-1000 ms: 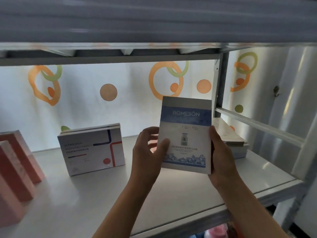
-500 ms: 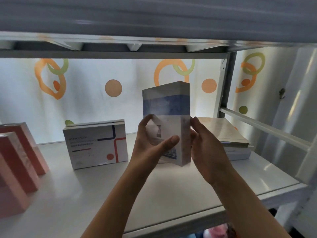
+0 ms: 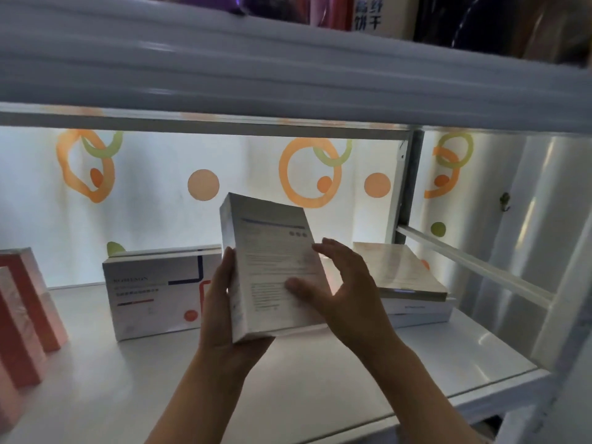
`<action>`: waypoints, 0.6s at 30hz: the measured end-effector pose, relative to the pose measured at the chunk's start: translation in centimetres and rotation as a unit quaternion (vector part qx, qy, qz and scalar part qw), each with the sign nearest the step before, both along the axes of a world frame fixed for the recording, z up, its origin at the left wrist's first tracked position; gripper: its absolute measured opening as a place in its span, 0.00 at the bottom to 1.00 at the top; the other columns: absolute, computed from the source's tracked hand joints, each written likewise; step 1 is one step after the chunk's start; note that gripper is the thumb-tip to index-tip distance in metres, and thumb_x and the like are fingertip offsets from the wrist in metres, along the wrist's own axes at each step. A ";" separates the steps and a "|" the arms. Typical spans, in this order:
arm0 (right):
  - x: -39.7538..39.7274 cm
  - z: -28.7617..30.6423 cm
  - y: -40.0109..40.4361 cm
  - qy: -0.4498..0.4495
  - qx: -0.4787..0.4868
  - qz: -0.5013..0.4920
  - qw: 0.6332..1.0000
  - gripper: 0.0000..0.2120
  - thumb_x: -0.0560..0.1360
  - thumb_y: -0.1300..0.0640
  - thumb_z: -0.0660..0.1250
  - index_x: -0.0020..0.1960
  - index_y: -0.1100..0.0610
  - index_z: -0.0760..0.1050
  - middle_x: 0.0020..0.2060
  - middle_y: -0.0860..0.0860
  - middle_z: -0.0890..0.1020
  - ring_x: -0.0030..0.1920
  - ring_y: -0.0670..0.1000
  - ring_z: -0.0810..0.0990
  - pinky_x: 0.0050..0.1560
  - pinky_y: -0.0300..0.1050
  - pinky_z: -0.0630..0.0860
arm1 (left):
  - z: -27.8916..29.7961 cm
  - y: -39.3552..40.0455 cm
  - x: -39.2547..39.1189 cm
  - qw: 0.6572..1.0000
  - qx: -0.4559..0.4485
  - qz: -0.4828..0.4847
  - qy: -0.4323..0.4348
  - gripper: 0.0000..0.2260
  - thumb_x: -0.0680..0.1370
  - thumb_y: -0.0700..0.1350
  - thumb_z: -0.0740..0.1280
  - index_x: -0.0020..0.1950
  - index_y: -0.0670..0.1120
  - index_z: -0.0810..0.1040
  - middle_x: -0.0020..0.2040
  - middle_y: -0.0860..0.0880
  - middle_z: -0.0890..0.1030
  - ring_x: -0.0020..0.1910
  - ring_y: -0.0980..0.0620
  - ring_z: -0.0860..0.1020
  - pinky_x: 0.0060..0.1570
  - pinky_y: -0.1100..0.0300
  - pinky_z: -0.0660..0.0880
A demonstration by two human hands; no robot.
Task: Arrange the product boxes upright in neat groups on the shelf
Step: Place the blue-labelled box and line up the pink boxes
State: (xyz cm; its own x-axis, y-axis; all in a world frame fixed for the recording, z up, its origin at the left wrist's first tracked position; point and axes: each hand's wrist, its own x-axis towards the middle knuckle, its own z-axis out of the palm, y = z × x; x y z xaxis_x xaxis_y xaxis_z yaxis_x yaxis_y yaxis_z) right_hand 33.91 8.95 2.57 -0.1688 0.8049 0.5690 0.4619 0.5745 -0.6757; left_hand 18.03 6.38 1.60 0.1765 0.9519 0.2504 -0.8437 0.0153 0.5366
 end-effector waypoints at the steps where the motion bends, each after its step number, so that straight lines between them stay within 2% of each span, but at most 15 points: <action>1: 0.1 0.0 0.2 0.011 -0.034 -0.021 0.999 0.39 0.63 0.28 0.69 0.69 0.40 0.65 0.62 0.31 0.65 0.63 0.38 0.66 0.65 0.44 0.68 | -0.2 0.1 -0.1 1.000 -0.002 -0.004 -0.003 0.27 0.77 0.63 0.57 0.69 0.47 0.74 0.66 0.39 0.75 0.64 0.36 0.75 0.63 0.39 0.70; 2: 0.0 -0.1 0.3 0.024 -0.061 -0.022 0.998 0.42 0.61 0.25 0.68 0.70 0.40 0.62 0.62 0.33 0.65 0.63 0.41 0.67 0.64 0.46 0.71 | -0.3 0.2 -0.1 1.000 -0.003 -0.004 -0.001 0.28 0.77 0.64 0.57 0.70 0.48 0.73 0.68 0.39 0.74 0.65 0.36 0.73 0.64 0.38 0.69; 4: -0.4 -0.7 0.5 0.065 -0.115 0.019 0.991 0.42 0.62 0.26 0.68 0.70 0.44 0.64 0.63 0.37 0.71 0.60 0.44 0.75 0.58 0.47 0.78 | -0.2 0.2 0.0 1.000 -0.002 0.008 0.010 0.27 0.78 0.64 0.57 0.68 0.48 0.75 0.66 0.40 0.76 0.61 0.37 0.77 0.58 0.40 0.75; 6: -0.6 -1.6 0.8 0.127 -0.137 0.070 0.980 0.34 0.65 0.31 0.70 0.64 0.49 0.71 0.57 0.44 0.81 0.53 0.47 0.83 0.48 0.44 0.83 | -0.2 0.4 0.1 0.999 -0.013 0.023 0.038 0.25 0.78 0.63 0.55 0.61 0.47 0.81 0.58 0.40 0.81 0.54 0.40 0.81 0.48 0.45 0.80; 8: -0.8 -2.4 0.7 0.155 -0.117 0.075 0.978 0.26 0.70 0.37 0.71 0.60 0.51 0.74 0.51 0.47 0.83 0.47 0.48 0.85 0.43 0.43 0.83 | -0.2 0.4 0.0 0.997 -0.029 0.036 0.067 0.25 0.78 0.62 0.56 0.57 0.46 0.83 0.54 0.40 0.82 0.51 0.40 0.82 0.43 0.48 0.81; 11: -1.0 -2.6 0.6 0.201 -0.094 0.063 0.973 0.23 0.70 0.41 0.71 0.61 0.50 0.73 0.49 0.44 0.83 0.45 0.45 0.84 0.41 0.41 0.83 | -0.5 0.9 -0.5 0.992 -0.049 0.053 0.107 0.24 0.78 0.62 0.58 0.64 0.48 0.78 0.58 0.40 0.80 0.55 0.37 0.80 0.46 0.44 0.81; 14: -0.8 -2.4 1.0 0.227 -0.077 0.040 0.970 0.25 0.70 0.43 0.72 0.63 0.49 0.71 0.51 0.42 0.81 0.45 0.46 0.84 0.39 0.37 0.82 | -1.0 1.3 -0.6 0.991 -0.061 0.044 0.111 0.22 0.79 0.61 0.56 0.63 0.50 0.79 0.61 0.39 0.79 0.60 0.36 0.78 0.55 0.39 0.77; 18: -0.1 -2.9 1.2 0.250 -0.072 0.039 0.965 0.26 0.69 0.44 0.73 0.64 0.46 0.69 0.52 0.41 0.80 0.47 0.48 0.83 0.39 0.38 0.82 | -1.6 1.9 -0.2 0.983 -0.066 0.066 0.157 0.22 0.77 0.61 0.57 0.62 0.51 0.80 0.60 0.38 0.80 0.59 0.34 0.78 0.58 0.37 0.73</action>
